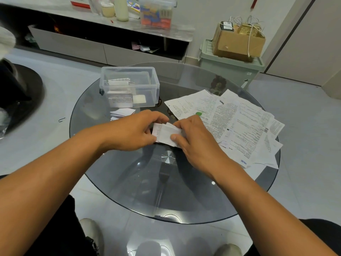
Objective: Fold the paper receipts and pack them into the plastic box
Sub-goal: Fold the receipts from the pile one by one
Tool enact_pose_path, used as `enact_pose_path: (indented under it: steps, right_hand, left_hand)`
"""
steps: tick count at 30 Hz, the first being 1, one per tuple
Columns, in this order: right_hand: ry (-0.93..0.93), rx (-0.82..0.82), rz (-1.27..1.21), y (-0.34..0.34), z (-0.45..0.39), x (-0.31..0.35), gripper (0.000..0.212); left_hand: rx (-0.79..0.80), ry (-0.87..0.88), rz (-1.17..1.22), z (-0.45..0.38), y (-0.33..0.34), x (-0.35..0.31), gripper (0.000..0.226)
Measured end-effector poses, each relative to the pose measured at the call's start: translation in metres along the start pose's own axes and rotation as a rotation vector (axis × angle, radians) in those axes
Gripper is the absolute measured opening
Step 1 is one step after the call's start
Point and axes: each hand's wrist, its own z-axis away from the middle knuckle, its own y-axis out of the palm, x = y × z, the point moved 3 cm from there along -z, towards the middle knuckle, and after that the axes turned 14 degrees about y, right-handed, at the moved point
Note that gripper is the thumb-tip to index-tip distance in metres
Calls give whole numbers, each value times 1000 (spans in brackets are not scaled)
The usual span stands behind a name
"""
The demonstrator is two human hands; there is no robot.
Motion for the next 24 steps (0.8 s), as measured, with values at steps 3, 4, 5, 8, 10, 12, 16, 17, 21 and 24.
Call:
enact_pose_path:
  steps: [3, 4, 5, 8, 10, 12, 16, 17, 21, 24]
  right_hand:
    - [-16, -14, 1, -1, 1, 2, 13]
    - [-22, -19, -6, -2, 2, 3, 10]
    - [-33, -23, -15, -2, 2, 4, 6]
    - [-68, -22, -27, -2, 3, 7, 6]
    - [-69, -10, -25, -2, 3, 7, 9]
    - [-58, 5, -36, -4, 4, 4, 10]
    - [-74, -1, -109, -4, 7, 4, 44]
    - [-101, -5, -53, -3, 7, 6, 53]
    - [-131, 2, 164, 4, 5, 9, 40]
    - [-106, -56, 222, 1, 5, 10, 15]
  left_hand:
    - [32, -34, -14, 0, -1, 2, 87]
    - [10, -51, -12, 0, 0, 2, 92]
    - [-25, -67, -8, -1, 1, 3, 92]
    - [-135, -114, 51, -3, 6, 5, 68]
    - [-158, -125, 104, -3, 7, 8, 48]
    - [-147, -99, 119, -3, 8, 8, 33]
    - [-187, 5, 79, -2, 12, 4, 21]
    - [-201, 25, 88, -1, 14, 2, 21]
    - [-175, 66, 98, 2, 17, -6, 27]
    - [-242, 27, 68, 7, 5, -10, 28]
